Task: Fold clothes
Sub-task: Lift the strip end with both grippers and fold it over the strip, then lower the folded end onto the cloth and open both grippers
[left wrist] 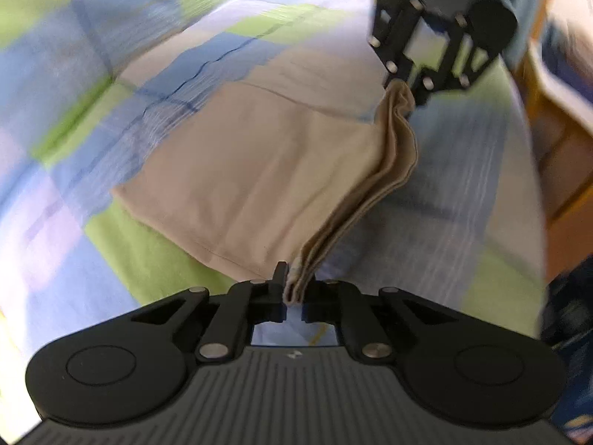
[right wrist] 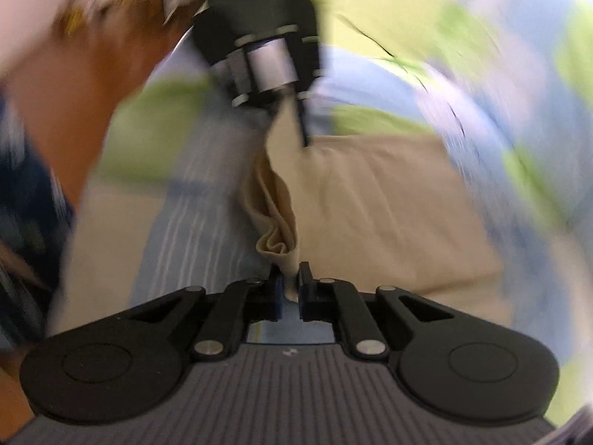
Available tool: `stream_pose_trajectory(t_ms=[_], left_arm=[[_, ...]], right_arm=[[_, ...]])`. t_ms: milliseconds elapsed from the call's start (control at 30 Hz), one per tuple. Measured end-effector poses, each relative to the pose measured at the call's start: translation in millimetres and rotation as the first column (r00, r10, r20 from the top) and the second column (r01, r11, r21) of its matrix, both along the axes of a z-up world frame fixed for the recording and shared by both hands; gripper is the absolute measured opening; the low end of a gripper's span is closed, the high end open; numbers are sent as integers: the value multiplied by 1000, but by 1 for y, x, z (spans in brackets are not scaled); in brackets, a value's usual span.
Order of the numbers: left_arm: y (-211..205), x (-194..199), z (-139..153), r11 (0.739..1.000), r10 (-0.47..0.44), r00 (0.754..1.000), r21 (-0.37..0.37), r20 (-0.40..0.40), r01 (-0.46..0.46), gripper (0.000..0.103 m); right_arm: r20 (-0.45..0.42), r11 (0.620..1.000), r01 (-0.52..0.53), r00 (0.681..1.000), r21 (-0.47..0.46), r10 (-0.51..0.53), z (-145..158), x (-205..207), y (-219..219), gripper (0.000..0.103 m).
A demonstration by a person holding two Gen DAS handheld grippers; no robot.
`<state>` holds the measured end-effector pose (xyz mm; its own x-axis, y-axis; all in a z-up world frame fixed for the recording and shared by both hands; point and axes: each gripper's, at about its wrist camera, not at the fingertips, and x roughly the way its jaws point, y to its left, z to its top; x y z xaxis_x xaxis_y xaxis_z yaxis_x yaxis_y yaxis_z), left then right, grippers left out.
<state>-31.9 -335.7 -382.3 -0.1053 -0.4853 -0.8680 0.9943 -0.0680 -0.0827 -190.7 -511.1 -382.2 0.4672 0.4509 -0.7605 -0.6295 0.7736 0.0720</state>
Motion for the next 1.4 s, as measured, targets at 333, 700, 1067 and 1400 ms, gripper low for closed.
stream_pose_trajectory(t_ms=[333,700,1067,1400], left_arm=[[-29,106,-29,938,340,859,78,-382,-336,4],[-13,121,-48,855,467,685,88,-559,-511,17],[-20,112,-23,827,490,752,-37,-442,-560,3],[-20,114,-36,820,512,747,-16,-423,-572,3]], right_arm=[[-188,867,463,883,186,-431,-1,62,-73,4],[-360,657,676,736,334,-574,-35,52,-93,37],[-236,660,680,732,320,-639,-7,52,-92,5],[-274,658,686,728,310,-629,-25,67,-94,4]])
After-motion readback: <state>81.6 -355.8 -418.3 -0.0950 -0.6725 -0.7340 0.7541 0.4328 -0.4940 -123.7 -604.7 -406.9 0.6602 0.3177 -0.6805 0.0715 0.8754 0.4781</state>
